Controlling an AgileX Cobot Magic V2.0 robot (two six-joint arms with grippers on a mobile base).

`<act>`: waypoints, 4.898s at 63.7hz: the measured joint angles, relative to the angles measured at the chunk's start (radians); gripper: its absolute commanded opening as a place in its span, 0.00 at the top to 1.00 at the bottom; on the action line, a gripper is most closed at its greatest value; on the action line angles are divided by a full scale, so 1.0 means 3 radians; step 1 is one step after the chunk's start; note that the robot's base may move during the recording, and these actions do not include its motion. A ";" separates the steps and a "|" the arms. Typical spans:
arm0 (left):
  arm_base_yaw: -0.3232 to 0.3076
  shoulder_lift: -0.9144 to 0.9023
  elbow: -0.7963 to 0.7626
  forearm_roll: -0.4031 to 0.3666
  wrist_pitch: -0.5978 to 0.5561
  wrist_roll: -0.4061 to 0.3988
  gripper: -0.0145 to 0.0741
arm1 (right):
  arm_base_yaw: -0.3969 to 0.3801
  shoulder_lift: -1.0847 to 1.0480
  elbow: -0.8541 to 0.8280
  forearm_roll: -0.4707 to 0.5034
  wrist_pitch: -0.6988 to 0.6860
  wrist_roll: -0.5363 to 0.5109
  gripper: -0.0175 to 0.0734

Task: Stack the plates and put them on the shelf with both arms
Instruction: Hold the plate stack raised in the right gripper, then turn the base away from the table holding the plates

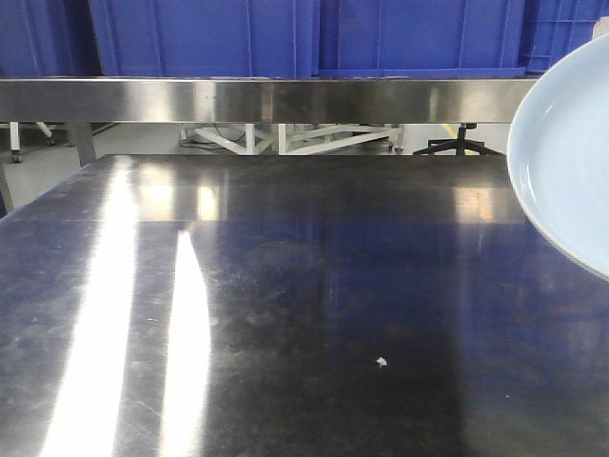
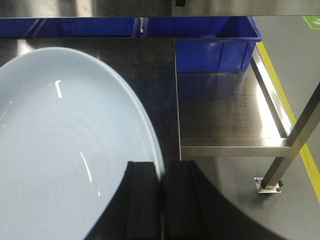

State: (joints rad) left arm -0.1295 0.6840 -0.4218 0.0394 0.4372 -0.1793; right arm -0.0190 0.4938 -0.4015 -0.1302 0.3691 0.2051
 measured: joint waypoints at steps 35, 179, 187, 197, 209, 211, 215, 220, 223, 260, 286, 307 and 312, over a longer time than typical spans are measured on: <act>0.0000 0.0000 0.0000 0.0000 0.0000 0.0000 0.73 | 0.0000 0.0000 0.0003 0.0000 0.0000 0.0000 0.75; 0.0000 0.0000 0.0000 0.0000 0.0000 0.0000 0.73 | 0.0000 0.0000 0.0003 0.0000 0.0000 -0.0006 0.75; 0.0000 0.0000 0.0000 0.0000 0.0000 0.0000 0.73 | 0.0000 0.0000 0.0003 0.0000 0.0000 -0.0006 0.75; 0.0000 0.0000 0.0000 0.0000 0.0000 0.0000 0.73 | 0.0000 0.0000 0.0003 0.0000 0.0000 -0.0006 0.75; 0.0000 0.0000 0.0000 0.0000 0.0000 0.0000 0.73 | 0.0000 -0.0005 0.0003 0.0000 0.0000 -0.0006 0.75; 0.0000 0.0000 0.0000 0.0000 0.0000 0.0000 0.73 | 0.0000 -0.0005 0.0003 0.0000 0.0000 -0.0006 0.75; 0.0000 0.0000 0.0000 0.0000 0.0000 0.0000 0.73 | 0.0000 -0.0005 0.0003 0.0000 0.0000 -0.0006 0.75; 0.0000 0.0000 0.0000 0.0000 0.0000 0.0000 0.73 | 0.0000 -0.0005 0.0003 0.0000 0.0000 -0.0006 0.75; 0.0000 0.0000 0.0000 0.0000 0.0000 0.0000 0.73 | 0.0000 -0.0005 0.0003 0.0000 0.0000 -0.0006 0.75; 0.0000 0.0000 0.0000 0.0000 0.0000 0.0000 0.73 | 0.0000 -0.0005 0.0003 0.0000 0.0000 -0.0006 0.75; 0.0000 0.0000 0.0000 0.0000 0.0000 0.0000 0.73 | 0.0000 -0.0005 0.0003 0.0000 0.0000 -0.0006 0.75; 0.0000 0.0000 0.0000 0.0000 0.0000 0.0000 0.73 | 0.0000 -0.0005 0.0003 0.0000 0.0000 -0.0006 0.75; 0.0000 0.0000 0.0000 0.0000 0.0000 0.0000 0.73 | 0.0000 -0.0005 0.0003 0.0000 0.0000 -0.0006 0.75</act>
State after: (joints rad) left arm -0.1295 0.6840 -0.4218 0.0394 0.4372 -0.1793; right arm -0.0190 0.4922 -0.4006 -0.1302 0.3691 0.2034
